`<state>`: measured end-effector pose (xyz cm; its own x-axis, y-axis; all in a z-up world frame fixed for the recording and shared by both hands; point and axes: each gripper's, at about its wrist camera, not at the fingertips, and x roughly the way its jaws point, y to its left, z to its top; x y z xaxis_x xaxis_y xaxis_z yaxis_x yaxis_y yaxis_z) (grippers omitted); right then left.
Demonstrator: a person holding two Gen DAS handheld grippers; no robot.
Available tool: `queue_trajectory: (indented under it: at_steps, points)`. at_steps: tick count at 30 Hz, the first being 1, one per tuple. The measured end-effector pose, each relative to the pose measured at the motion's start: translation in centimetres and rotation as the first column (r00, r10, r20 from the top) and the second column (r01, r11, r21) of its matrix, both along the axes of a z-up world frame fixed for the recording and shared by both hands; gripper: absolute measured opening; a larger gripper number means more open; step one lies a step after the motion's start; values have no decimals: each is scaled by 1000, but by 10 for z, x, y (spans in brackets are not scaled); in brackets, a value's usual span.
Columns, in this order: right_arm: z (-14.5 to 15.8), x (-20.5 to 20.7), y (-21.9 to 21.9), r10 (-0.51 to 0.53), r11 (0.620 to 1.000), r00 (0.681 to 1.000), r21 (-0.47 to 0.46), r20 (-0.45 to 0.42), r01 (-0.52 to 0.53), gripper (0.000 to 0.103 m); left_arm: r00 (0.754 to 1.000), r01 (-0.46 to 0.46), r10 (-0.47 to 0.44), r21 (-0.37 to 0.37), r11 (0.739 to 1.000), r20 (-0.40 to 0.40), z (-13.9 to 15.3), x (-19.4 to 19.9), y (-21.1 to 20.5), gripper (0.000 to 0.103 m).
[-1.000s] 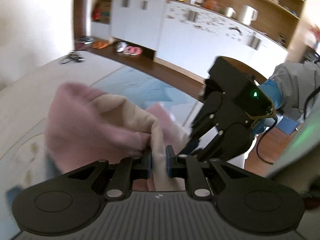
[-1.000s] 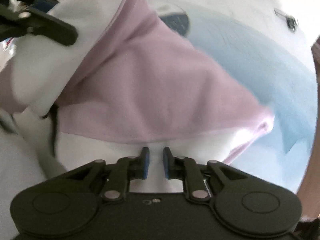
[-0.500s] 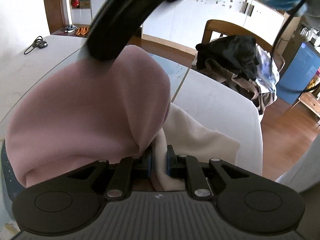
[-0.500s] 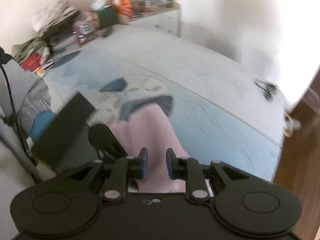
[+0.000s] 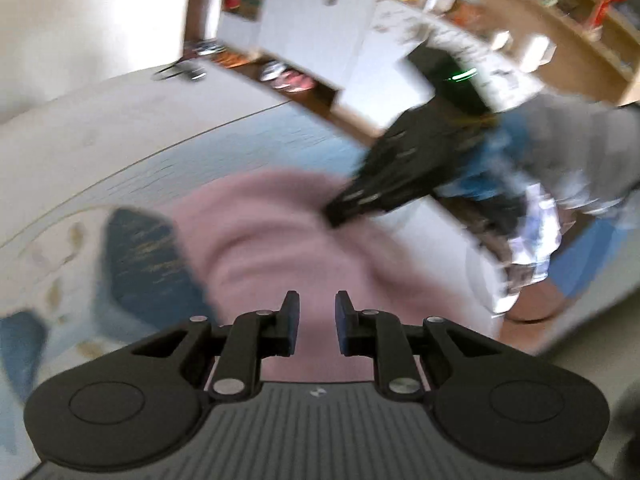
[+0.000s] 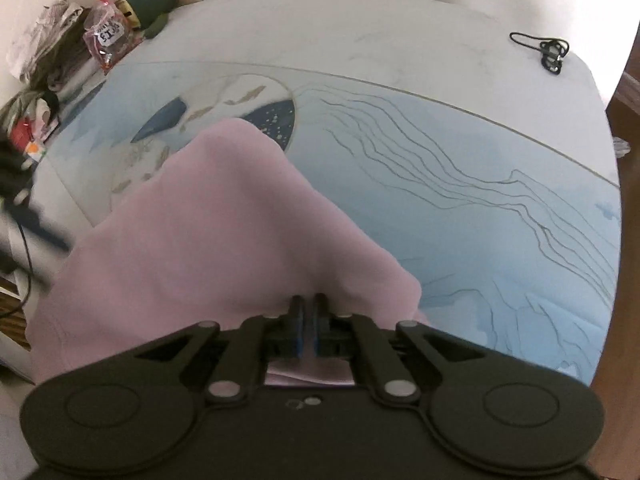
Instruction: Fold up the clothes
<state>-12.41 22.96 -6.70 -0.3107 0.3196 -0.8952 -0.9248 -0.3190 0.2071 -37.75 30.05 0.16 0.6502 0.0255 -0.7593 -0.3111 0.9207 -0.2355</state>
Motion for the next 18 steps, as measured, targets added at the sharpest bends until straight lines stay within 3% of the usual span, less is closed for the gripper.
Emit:
queue_trajectory:
  at_steps: [1, 2, 10, 12, 15, 16, 18]
  points:
    - [1, -7, -4, 15, 1000, 1000, 0, 10, -15, 61, 1000, 10, -10, 3, 1000, -21, -8, 3, 1, 17]
    - [1, -14, -7, 30, 1000, 999, 0, 20, -30, 103, 999, 20, -20, 0, 1000, -40, -17, 8, -1, 17]
    - [6, -72, -36, 151, 988, 984, -6, 98, -152, 103, 992, 124, -123, 25, 992, -33, -34, 40, -18, 14]
    - [-21, -81, -50, 182, 982, 968, -81, 172, -170, 103, 989, 143, -142, 16, 990, -29, -31, 40, -20, 14]
    - [-29, -62, -56, 99, 993, 990, -70, 99, -92, 103, 984, 174, -174, 4, 985, -30, -21, 26, -20, 14]
    - [-25, -59, -52, 76, 993, 993, -95, 93, -67, 103, 982, 186, -186, 1, 982, -29, -16, 18, -20, 15]
    - [0, -55, -45, 73, 997, 992, -40, 100, -69, 103, 976, 216, -216, -18, 976, -33, -10, 4, -20, 15]
